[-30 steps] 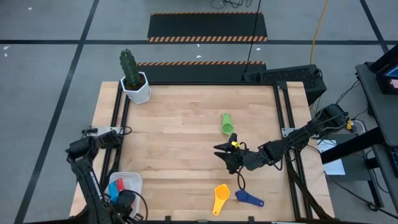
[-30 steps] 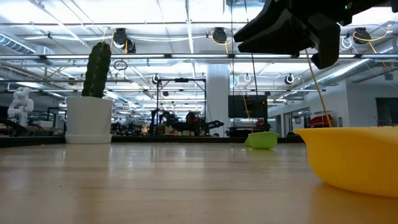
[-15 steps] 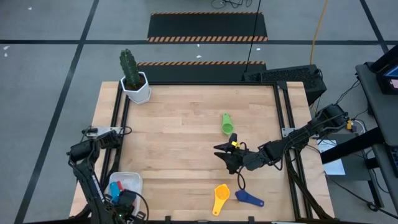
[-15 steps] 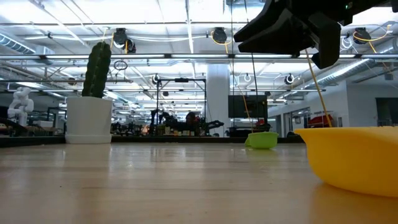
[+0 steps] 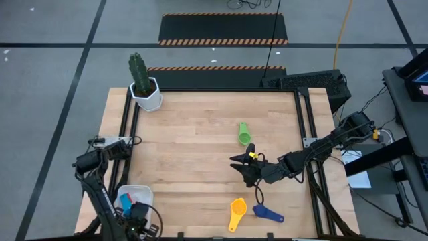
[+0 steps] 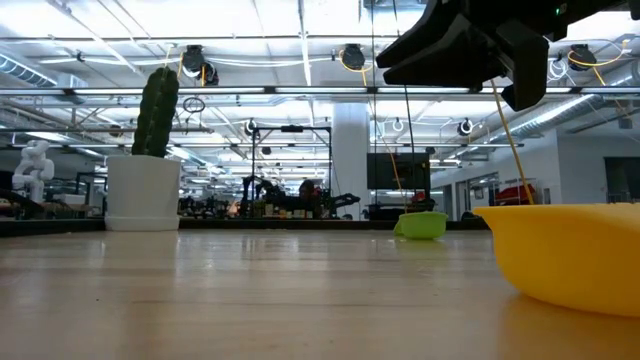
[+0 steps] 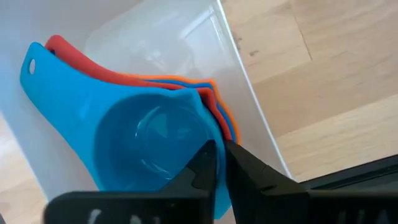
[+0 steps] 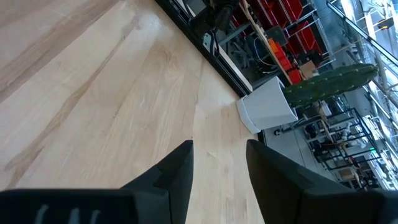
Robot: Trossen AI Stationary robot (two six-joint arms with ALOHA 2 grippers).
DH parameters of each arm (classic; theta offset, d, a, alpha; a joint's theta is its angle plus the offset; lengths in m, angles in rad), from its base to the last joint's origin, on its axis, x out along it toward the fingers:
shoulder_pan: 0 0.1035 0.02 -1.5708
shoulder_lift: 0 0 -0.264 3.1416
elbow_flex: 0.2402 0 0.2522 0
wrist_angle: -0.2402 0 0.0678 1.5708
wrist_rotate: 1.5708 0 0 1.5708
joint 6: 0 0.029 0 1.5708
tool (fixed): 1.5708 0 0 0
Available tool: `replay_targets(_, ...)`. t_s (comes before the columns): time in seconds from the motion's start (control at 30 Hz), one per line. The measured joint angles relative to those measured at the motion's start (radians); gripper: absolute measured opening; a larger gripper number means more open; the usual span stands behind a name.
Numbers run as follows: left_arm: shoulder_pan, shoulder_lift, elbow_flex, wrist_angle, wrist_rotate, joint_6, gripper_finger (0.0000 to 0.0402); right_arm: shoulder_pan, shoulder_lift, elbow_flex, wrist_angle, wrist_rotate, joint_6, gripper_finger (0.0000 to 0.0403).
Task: Nest measuring cups in basket
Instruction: Stack the light blue measuring cup on top of the red measuring cup into the white bin, then stack the yellow measuring cup on top of the light blue measuring cup into the white bin
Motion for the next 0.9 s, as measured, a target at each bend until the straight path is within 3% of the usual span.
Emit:
replay_targets(0.23, 0.022, 0.000, -0.001, -0.001, 0.011, 0.015, 0.0129, 0.000, 0.000, 0.000, 0.000, 0.000, 0.010, 0.0144)
replay_targets(0.47, 0.033, -0.018, -0.002, -0.007, 0.123, 0.037, 0.0201, 0.000, 0.000, 0.000, 0.000, 0.000, 0.012, 0.0144)
replay_targets(0.67, 0.033, -0.053, -0.002, -0.032, 0.122, 0.024, 0.0215, 0.000, 0.000, 0.000, 0.000, -0.038, 0.018, 0.0144)
replay_targets(0.9, 0.040, -0.064, -0.002, -0.081, 0.105, 0.034, 0.0199, 0.000, 0.000, 0.000, 0.000, -0.053, 0.026, 0.0144)
